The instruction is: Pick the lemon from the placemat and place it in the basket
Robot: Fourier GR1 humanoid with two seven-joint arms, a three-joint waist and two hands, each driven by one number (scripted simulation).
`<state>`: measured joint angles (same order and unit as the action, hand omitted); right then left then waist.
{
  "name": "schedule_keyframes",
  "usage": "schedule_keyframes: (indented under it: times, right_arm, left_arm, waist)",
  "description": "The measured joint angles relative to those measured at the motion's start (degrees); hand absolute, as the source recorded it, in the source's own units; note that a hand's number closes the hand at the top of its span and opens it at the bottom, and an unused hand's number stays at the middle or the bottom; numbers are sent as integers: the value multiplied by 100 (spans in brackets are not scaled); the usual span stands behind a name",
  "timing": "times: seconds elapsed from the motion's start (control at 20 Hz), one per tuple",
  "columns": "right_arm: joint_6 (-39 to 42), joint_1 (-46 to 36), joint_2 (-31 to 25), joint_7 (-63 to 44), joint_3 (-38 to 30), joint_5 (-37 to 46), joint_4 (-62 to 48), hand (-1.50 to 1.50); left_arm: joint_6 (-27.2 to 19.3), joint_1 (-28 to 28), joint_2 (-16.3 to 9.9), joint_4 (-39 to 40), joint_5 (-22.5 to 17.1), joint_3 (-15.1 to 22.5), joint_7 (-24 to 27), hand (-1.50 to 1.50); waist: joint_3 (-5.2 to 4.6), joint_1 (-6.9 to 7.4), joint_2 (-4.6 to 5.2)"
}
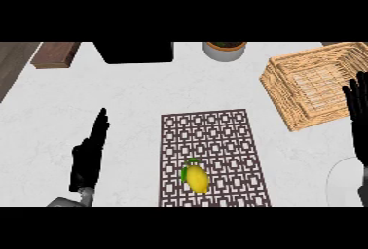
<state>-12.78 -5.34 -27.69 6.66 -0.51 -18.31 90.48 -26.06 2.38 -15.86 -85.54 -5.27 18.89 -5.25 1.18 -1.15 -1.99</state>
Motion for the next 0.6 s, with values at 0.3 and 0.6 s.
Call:
schedule_keyframes:
  times: [0.3,0.6]
  right_arm:
    - [1263,-709,581,-68,1512,-279,573,150]
    - [2624,-1392,1129,-11,3722,206,997,-150]
  left_arm:
    - [405,-160,-35,189,-218,172,-304,0]
    - [849,-204,-133,317,-489,230,-595,0]
  waist:
    - [-97,682,245]
    - [-114,920,238]
